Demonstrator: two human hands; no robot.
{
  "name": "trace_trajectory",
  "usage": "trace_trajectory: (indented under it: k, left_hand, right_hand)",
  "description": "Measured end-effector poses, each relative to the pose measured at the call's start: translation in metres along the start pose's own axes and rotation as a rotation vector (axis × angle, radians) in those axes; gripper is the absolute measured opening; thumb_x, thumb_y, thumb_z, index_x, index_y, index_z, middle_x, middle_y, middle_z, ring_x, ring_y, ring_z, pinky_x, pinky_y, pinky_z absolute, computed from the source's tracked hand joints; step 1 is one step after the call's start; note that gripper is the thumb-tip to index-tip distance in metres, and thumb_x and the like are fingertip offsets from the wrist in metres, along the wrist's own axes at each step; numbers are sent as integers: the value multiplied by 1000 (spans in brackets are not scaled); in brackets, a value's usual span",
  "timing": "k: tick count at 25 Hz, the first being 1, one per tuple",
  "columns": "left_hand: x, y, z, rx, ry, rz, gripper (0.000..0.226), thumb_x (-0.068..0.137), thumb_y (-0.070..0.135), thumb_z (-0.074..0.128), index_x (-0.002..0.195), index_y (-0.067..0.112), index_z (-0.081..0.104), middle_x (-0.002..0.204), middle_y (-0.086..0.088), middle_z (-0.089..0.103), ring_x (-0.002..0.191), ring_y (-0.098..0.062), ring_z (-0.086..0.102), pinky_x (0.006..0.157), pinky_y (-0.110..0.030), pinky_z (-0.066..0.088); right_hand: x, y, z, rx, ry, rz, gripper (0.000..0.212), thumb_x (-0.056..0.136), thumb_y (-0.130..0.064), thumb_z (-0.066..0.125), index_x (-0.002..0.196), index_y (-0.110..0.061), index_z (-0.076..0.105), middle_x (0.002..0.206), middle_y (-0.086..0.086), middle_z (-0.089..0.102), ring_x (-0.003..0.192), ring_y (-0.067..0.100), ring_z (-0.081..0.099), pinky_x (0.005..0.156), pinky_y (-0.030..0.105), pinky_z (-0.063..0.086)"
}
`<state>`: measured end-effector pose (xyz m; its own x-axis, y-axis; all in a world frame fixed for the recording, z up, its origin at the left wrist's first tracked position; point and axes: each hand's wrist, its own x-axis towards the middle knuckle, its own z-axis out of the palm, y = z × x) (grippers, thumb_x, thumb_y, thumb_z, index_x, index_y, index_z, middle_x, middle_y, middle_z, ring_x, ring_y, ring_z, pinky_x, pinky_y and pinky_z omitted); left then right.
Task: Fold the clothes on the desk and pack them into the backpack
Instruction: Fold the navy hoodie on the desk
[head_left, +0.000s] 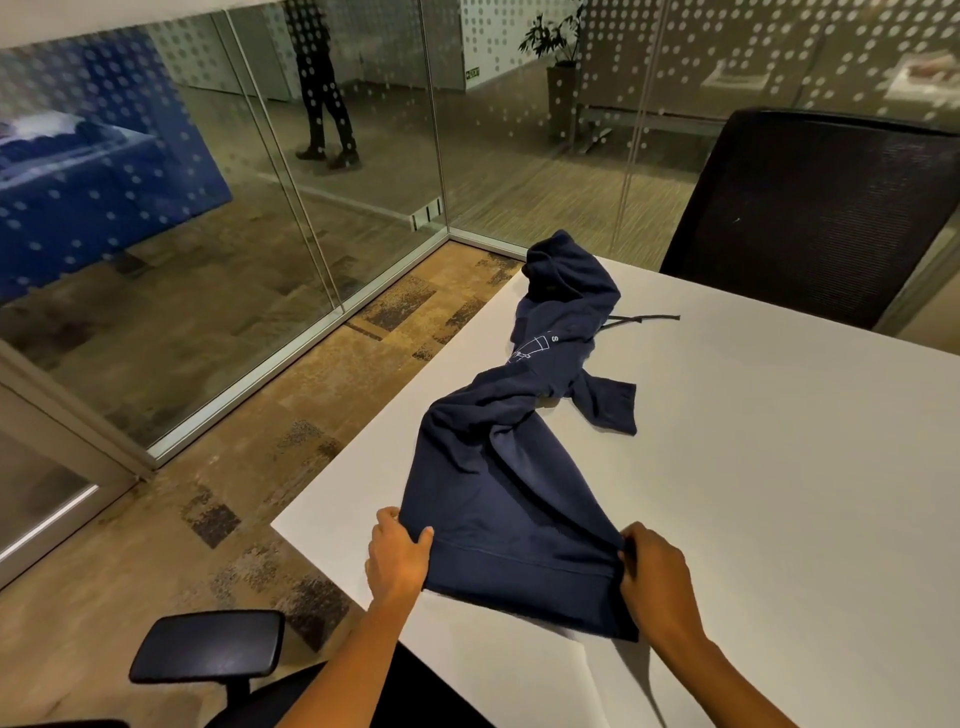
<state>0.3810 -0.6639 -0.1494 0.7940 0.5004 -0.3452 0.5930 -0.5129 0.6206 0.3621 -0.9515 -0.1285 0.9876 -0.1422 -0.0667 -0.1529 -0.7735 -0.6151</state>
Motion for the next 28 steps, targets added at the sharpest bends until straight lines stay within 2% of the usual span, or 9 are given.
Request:
trace_trajectory:
  k: [5, 8, 9, 14, 18, 20, 23, 27, 28]
  left_hand:
    - [-6, -2, 10, 130, -111, 90, 73, 80, 33, 75, 137, 10, 36, 132, -13, 47, 121, -34, 50, 96, -45, 46]
    - [-12, 6, 21, 70, -118, 192, 68, 80, 36, 74, 134, 10, 42, 129, -9, 53, 116, -30, 53, 95, -44, 48]
    - [-13, 10, 23, 12, -119, 197, 66, 81, 39, 73, 133, 10, 44, 128, -8, 55, 115, -29, 55, 95, -44, 48]
    - [-9, 24, 23, 4, -4, 202, 35, 94, 29, 60, 122, 11, 52, 117, -8, 65, 105, -30, 61, 92, -41, 48]
    - [-6, 14, 13, 93, 36, 201, 22, 94, 22, 59, 114, 11, 56, 106, -9, 69, 97, -30, 63, 91, -42, 49]
    - [-4, 2, 5, 107, 72, 165, 20, 93, 18, 60, 111, 11, 57, 102, -10, 69, 95, -31, 64, 88, -42, 50]
    - [-4, -7, -5, 185, 112, 110, 14, 92, 16, 58, 106, 15, 57, 99, -7, 69, 92, -30, 63, 91, -41, 43]
    - [-8, 18, 5, 195, 170, 279, 34, 81, 11, 59, 114, 21, 57, 112, 1, 61, 99, -24, 58, 95, -41, 36]
    - [-9, 30, 10, 165, 171, 359, 38, 81, 10, 59, 118, 20, 57, 116, 2, 60, 101, -22, 57, 97, -40, 36]
  right_hand:
    - [-32, 47, -10, -418, -159, 162, 12, 83, -8, 56, 86, -16, 47, 89, 2, 59, 71, 17, 52, 62, 27, 46]
    - [-32, 44, 3, -386, -34, 83, 39, 53, 4, 79, 86, -4, 60, 82, 18, 62, 64, 35, 58, 53, 38, 47]
    - [-26, 35, 7, -365, 11, 17, 44, 51, 3, 81, 91, -1, 63, 84, 18, 63, 66, 35, 59, 55, 39, 49]
    - [17, -12, 29, -245, -62, -125, 40, 84, -30, 73, 113, -6, 58, 105, 10, 60, 93, 30, 59, 79, 38, 50]
    - [37, -20, 32, -278, -146, -148, 10, 101, -18, 41, 104, -13, 49, 106, 7, 57, 91, 21, 54, 75, 30, 42]
    - [42, -4, 18, -264, -73, -101, 20, 102, -15, 30, 87, -16, 42, 90, 2, 53, 74, 12, 49, 64, 26, 35]
    - [44, 40, -9, -189, 76, 135, 19, 94, -3, 39, 78, -13, 37, 80, 5, 49, 61, 11, 39, 52, 28, 27]
    - [35, 56, -11, -228, 4, 178, 8, 86, 1, 47, 89, -7, 49, 96, 16, 58, 72, 21, 46, 61, 35, 41]
    - [37, 51, -7, -215, 8, 147, 18, 83, 1, 52, 100, -4, 54, 104, 17, 59, 81, 25, 51, 68, 35, 44]
